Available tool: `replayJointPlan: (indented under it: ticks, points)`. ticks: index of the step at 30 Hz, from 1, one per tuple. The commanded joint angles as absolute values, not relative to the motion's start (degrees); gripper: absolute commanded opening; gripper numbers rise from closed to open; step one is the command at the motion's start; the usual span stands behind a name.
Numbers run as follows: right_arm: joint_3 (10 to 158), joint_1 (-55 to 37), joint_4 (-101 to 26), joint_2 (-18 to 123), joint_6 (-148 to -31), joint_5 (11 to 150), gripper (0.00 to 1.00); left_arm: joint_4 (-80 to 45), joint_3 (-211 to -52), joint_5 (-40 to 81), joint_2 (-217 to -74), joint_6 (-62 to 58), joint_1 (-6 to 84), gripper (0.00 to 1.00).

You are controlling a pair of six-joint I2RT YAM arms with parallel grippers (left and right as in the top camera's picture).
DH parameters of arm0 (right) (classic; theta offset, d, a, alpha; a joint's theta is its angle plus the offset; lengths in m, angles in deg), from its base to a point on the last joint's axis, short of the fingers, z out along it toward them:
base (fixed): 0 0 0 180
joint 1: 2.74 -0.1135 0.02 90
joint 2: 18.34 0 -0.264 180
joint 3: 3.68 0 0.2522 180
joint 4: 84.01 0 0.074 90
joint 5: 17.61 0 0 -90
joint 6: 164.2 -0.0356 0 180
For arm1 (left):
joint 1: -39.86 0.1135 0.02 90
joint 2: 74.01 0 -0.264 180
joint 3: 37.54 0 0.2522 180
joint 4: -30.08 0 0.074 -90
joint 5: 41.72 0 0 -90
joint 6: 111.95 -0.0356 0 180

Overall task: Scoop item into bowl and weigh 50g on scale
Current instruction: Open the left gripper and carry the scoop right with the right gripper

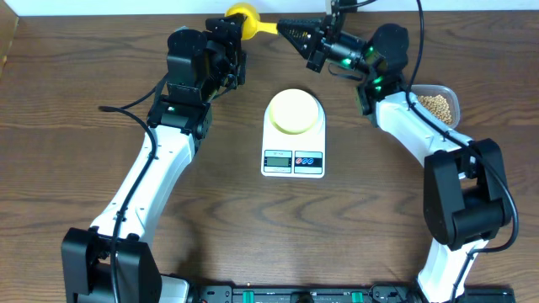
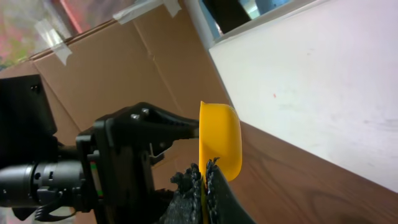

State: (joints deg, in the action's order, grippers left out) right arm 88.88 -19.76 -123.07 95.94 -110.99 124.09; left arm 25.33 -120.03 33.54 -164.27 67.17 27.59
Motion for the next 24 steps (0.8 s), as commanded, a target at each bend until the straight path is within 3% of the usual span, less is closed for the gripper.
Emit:
replayJointPlan:
  ticks: [1, 24]
  points:
    - [89.95, -17.99, -123.11, 96.12, -108.96, 122.83, 0.01, 25.44, -121.56, 33.25, -163.55, 66.85, 27.50, 0.80]
    - [89.95, -8.26, -117.97, 96.09, -113.42, 121.60, 0.01, 22.42, -121.56, 33.32, -163.55, 66.21, 27.57, 0.81]
